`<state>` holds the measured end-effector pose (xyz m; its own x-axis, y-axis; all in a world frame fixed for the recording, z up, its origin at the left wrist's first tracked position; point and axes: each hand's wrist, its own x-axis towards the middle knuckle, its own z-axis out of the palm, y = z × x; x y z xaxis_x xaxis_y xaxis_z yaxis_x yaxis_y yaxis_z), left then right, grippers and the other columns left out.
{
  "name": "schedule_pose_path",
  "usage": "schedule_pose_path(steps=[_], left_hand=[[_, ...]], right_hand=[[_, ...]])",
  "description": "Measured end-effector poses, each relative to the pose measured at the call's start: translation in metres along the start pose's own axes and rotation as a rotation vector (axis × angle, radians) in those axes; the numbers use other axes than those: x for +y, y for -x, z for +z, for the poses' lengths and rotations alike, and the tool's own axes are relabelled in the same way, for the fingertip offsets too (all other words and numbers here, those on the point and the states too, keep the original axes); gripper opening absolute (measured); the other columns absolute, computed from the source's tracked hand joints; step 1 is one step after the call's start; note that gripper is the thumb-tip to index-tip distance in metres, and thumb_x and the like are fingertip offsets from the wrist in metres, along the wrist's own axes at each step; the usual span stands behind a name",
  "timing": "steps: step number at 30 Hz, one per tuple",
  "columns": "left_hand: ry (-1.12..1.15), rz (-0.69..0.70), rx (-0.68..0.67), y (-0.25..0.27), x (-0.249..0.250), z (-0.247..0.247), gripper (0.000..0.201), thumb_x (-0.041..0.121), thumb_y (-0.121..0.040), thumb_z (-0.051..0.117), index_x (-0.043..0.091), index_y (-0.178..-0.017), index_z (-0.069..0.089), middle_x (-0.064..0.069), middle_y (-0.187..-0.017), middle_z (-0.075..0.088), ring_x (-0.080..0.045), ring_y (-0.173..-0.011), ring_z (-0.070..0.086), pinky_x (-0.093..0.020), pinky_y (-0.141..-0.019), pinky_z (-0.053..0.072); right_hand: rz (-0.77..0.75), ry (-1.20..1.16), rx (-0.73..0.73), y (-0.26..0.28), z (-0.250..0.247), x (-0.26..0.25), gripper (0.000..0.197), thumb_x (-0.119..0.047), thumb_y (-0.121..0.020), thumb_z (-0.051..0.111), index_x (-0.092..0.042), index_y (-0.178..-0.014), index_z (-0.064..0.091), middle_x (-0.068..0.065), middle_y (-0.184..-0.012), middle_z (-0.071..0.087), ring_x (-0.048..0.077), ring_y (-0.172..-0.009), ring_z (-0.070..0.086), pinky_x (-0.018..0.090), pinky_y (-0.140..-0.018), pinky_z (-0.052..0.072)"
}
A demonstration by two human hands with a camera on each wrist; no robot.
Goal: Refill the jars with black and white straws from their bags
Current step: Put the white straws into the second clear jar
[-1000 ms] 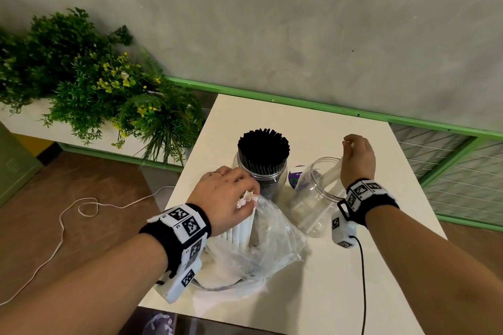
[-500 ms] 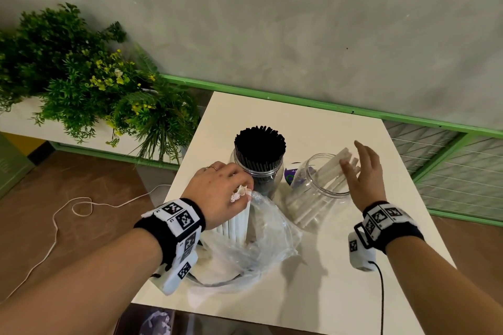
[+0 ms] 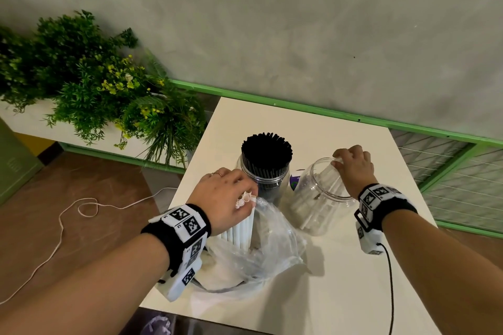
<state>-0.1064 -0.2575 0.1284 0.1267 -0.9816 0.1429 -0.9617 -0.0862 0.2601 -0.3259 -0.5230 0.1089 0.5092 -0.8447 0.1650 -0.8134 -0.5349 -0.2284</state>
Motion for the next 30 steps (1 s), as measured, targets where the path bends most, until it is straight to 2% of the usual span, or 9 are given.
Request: schedule_pose_path(steps=[5, 9, 13, 18, 21, 24, 27, 28, 30], left_hand=[[0.000, 0.006, 0.000, 0.000, 0.000, -0.001, 0.031, 0.053, -0.082, 0.034, 0.038, -0.099, 0.054, 0.015, -0.100, 0.053, -0.016, -0.090, 0.049, -0.031, -0.072, 0.040], [0.004, 0.007, -0.007, -0.001, 0.001, -0.003, 0.032, 0.053, -0.081, 0.033, 0.038, -0.099, 0.055, 0.014, -0.100, 0.053, -0.017, -0.090, 0.049, -0.032, -0.073, 0.041], [0.015, 0.004, -0.013, -0.001, 0.000, -0.003, 0.033, 0.053, -0.081, 0.032, 0.038, -0.099, 0.055, 0.014, -0.102, 0.054, -0.016, -0.091, 0.050, -0.032, -0.073, 0.041], [0.012, -0.010, -0.025, -0.001, 0.001, -0.003, 0.035, 0.054, -0.080, 0.030, 0.039, -0.100, 0.055, 0.015, -0.103, 0.053, -0.016, -0.092, 0.049, -0.032, -0.075, 0.039], [0.008, -0.016, -0.038, -0.001, 0.001, -0.004, 0.037, 0.054, -0.079, 0.029, 0.039, -0.101, 0.054, 0.015, -0.104, 0.053, -0.015, -0.093, 0.049, -0.031, -0.076, 0.039], [0.017, -0.017, -0.021, -0.002, 0.000, -0.004, 0.035, 0.053, -0.079, 0.032, 0.038, -0.100, 0.055, 0.015, -0.104, 0.055, -0.016, -0.093, 0.050, -0.032, -0.075, 0.041], [0.022, -0.025, -0.021, -0.001, 0.000, -0.003, 0.038, 0.055, -0.079, 0.030, 0.037, -0.100, 0.056, 0.015, -0.105, 0.055, -0.016, -0.094, 0.050, -0.032, -0.077, 0.042], [0.025, -0.027, -0.023, -0.001, 0.000, -0.003, 0.038, 0.055, -0.078, 0.030, 0.038, -0.101, 0.056, 0.015, -0.106, 0.055, -0.016, -0.094, 0.050, -0.032, -0.077, 0.043], [0.041, -0.028, -0.036, 0.000, -0.002, -0.004, 0.040, 0.058, -0.078, 0.031, 0.039, -0.103, 0.056, 0.017, -0.108, 0.055, -0.015, -0.097, 0.050, -0.033, -0.080, 0.043]], right_hand=[[-0.060, 0.052, 0.034, -0.014, -0.009, -0.001, 0.023, -0.018, -0.099, 0.043, -0.011, -0.117, 0.056, 0.014, -0.117, 0.043, 0.032, -0.109, 0.035, 0.041, -0.091, 0.033], [-0.063, 0.015, -0.014, -0.011, -0.004, 0.004, 0.026, -0.022, -0.098, 0.049, -0.016, -0.122, 0.058, 0.012, -0.126, 0.044, 0.033, -0.117, 0.035, 0.045, -0.095, 0.034], [-0.084, -0.091, 0.022, -0.006, 0.001, 0.006, 0.034, -0.024, -0.094, 0.056, -0.021, -0.128, 0.056, 0.012, -0.128, 0.044, 0.036, -0.116, 0.039, 0.048, -0.096, 0.038], [-0.073, -0.075, 0.067, 0.001, -0.003, 0.010, 0.043, -0.035, -0.093, 0.056, -0.030, -0.135, 0.048, 0.005, -0.133, 0.041, 0.031, -0.121, 0.035, 0.049, -0.096, 0.035], [-0.050, -0.092, 0.130, 0.007, -0.007, 0.010, 0.049, -0.039, -0.092, 0.056, -0.029, -0.139, 0.044, 0.005, -0.137, 0.039, 0.030, -0.125, 0.032, 0.049, -0.099, 0.032], [-0.049, -0.184, 0.259, 0.019, -0.016, -0.007, 0.052, -0.038, -0.092, 0.058, -0.026, -0.140, 0.042, 0.008, -0.138, 0.038, 0.030, -0.128, 0.031, 0.048, -0.102, 0.029], [-0.224, -0.300, 0.353, 0.045, -0.020, -0.042, 0.045, -0.036, -0.092, 0.053, -0.018, -0.133, 0.047, 0.011, -0.132, 0.043, 0.028, -0.123, 0.037, 0.041, -0.104, 0.030], [-0.296, -0.367, 0.326, 0.056, -0.018, -0.057, 0.040, -0.031, -0.092, 0.051, -0.016, -0.129, 0.050, 0.010, -0.128, 0.046, 0.026, -0.120, 0.042, 0.038, -0.103, 0.035], [-0.403, -0.538, 0.185, 0.083, -0.010, -0.087, 0.032, -0.014, -0.088, 0.050, -0.013, -0.120, 0.056, 0.005, -0.117, 0.053, 0.017, -0.108, 0.051, 0.031, -0.094, 0.045]])
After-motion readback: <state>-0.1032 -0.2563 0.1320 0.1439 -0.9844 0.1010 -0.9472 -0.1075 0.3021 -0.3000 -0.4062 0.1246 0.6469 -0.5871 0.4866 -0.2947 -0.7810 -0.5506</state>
